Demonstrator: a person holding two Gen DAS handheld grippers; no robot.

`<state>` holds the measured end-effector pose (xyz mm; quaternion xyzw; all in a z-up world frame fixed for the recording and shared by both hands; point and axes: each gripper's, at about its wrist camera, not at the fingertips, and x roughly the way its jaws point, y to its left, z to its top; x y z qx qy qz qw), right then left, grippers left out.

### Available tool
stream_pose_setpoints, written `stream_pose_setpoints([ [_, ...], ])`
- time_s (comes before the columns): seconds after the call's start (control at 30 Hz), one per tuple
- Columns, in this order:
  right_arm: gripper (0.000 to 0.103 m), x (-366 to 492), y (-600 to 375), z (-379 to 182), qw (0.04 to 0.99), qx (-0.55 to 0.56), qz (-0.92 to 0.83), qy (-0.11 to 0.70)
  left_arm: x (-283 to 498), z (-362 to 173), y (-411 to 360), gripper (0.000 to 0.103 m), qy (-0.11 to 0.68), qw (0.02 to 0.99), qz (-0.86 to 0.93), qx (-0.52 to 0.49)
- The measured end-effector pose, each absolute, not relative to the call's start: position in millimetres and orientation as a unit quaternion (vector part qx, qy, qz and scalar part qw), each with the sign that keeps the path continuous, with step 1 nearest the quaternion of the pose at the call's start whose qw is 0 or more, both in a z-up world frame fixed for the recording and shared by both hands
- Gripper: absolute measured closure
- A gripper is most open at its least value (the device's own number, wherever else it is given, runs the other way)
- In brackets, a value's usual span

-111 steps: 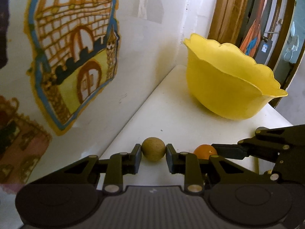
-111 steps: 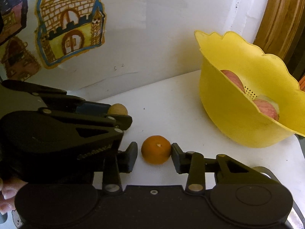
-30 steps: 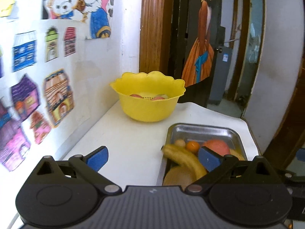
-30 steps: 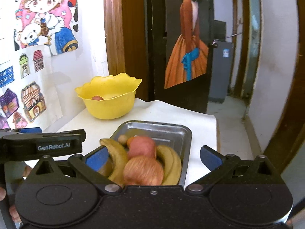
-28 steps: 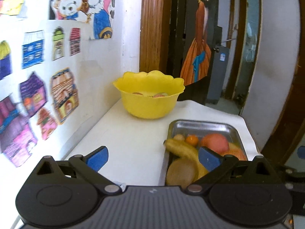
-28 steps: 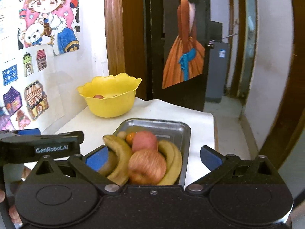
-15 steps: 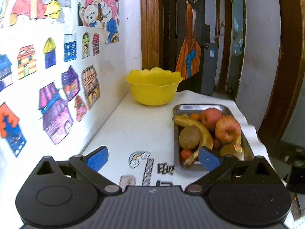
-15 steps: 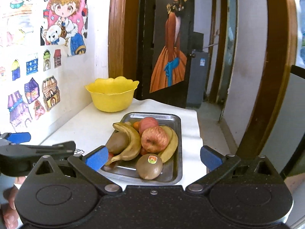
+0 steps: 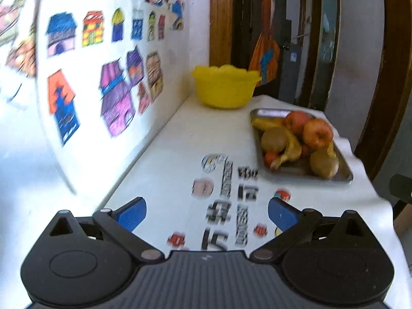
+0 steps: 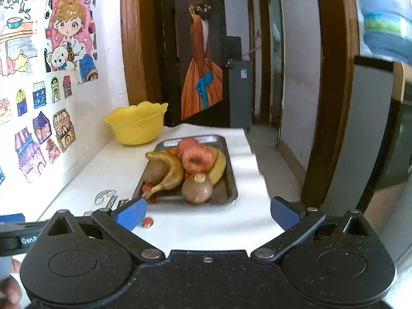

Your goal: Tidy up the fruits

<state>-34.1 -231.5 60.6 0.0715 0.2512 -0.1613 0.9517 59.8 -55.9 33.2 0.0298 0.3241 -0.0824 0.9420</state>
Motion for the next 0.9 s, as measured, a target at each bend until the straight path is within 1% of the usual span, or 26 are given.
stream_pose_setpoints([
  [0.23, 0.001, -54.6, -225.9, 36.2, 0.946, 0.092, -0.149, 0.271, 41.8, 13.7, -57.3, 0.001, 0.344, 0.935, -0.076, 0.038],
  [0.63, 0.001, -80.8, -234.7, 12.9, 0.957, 0.113, -0.142, 0.228, 22.7, 8.2, -73.1, 0.001, 0.333, 0.94, -0.069, 0.039],
  [0.9, 0.001, -85.9, -234.6, 6.2, 0.959, 0.104, -0.123, 0.232, 5.6, 2.2, -64.4, 0.001, 0.332, 0.941, -0.062, 0.027],
])
